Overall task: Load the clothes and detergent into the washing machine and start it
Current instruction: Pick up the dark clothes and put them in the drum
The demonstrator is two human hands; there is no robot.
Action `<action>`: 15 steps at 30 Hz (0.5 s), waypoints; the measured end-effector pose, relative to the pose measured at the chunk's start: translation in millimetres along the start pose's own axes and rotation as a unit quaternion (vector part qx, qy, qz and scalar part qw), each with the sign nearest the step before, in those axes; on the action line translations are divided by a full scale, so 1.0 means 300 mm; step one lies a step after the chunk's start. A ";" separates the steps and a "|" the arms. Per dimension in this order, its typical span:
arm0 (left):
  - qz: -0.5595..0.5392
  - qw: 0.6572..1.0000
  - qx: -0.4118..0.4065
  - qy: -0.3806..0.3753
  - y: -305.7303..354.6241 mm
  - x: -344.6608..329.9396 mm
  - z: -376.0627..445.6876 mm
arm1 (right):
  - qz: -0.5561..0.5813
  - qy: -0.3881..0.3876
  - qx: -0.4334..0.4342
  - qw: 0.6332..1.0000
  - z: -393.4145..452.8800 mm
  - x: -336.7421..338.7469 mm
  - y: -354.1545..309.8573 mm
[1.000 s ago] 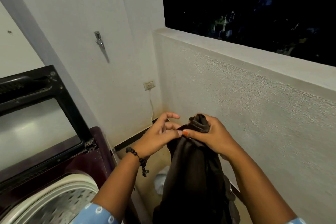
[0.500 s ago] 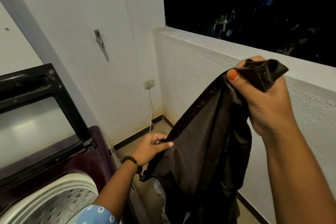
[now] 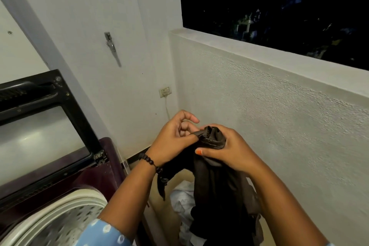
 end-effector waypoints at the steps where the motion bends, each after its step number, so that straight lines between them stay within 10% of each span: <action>1: -0.011 1.000 0.009 -0.012 -0.012 0.005 -0.008 | 0.000 0.013 0.005 1.000 0.000 0.007 -0.004; 8: 0.076 0.989 0.091 -0.088 -0.187 -0.010 -0.075 | 0.104 0.119 0.078 0.984 -0.020 0.097 -0.151; 15: 0.149 0.982 0.090 0.068 -0.252 0.081 -0.083 | 0.156 0.162 0.161 0.961 -0.071 0.207 -0.321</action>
Point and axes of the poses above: each hand's wrist, its own z-axis towards the middle knuckle, its own x-axis out of the back of the hand, y = z × x, the point moved 4 cm from there along z, towards the middle knuckle, and after that the axes turned 5 degrees about z, right-handed, at the moved point
